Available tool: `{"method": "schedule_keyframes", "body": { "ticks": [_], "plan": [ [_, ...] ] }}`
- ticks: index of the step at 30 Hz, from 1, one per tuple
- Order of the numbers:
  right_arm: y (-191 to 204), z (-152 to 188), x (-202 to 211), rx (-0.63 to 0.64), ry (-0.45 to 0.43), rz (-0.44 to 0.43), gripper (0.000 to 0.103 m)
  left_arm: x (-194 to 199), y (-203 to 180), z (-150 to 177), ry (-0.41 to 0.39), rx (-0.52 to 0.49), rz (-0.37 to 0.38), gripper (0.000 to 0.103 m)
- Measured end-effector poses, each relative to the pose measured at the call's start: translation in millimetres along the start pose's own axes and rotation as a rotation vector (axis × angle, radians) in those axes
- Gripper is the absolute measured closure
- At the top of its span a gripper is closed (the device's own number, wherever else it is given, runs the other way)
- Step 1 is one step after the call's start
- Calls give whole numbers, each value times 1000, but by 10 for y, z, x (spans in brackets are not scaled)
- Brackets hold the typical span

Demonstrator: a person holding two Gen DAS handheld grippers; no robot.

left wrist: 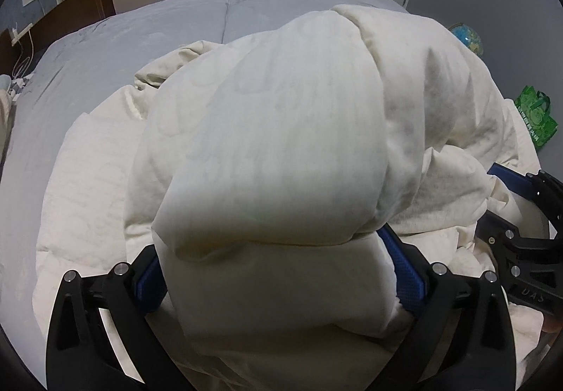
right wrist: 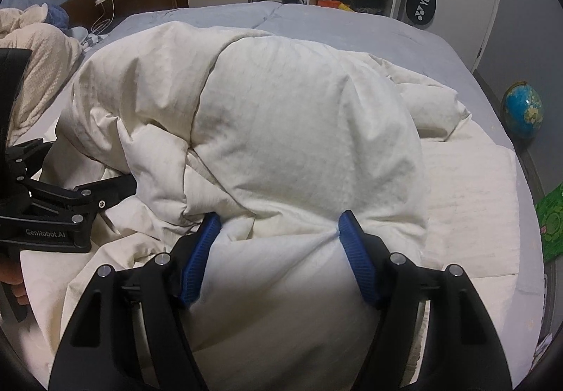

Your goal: Fold large clothes

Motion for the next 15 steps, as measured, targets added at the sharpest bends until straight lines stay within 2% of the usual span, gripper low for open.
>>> {"method": "schedule_keyframes", "body": {
  "ticks": [15],
  "plan": [
    [71, 35, -57, 15, -10, 16, 35, -33, -57, 119, -43, -30, -29, 5]
  ]
}}
Point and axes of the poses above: each gripper's, at about its wrist camera, not at the fingertips, and x roughly against the way its jaws point, y to its left, z to its underside, the point moved 8 cm from there along -x, roughly the way its jaws point, and after that the axes turned 6 degrees about -y, right-handed, at the moved point
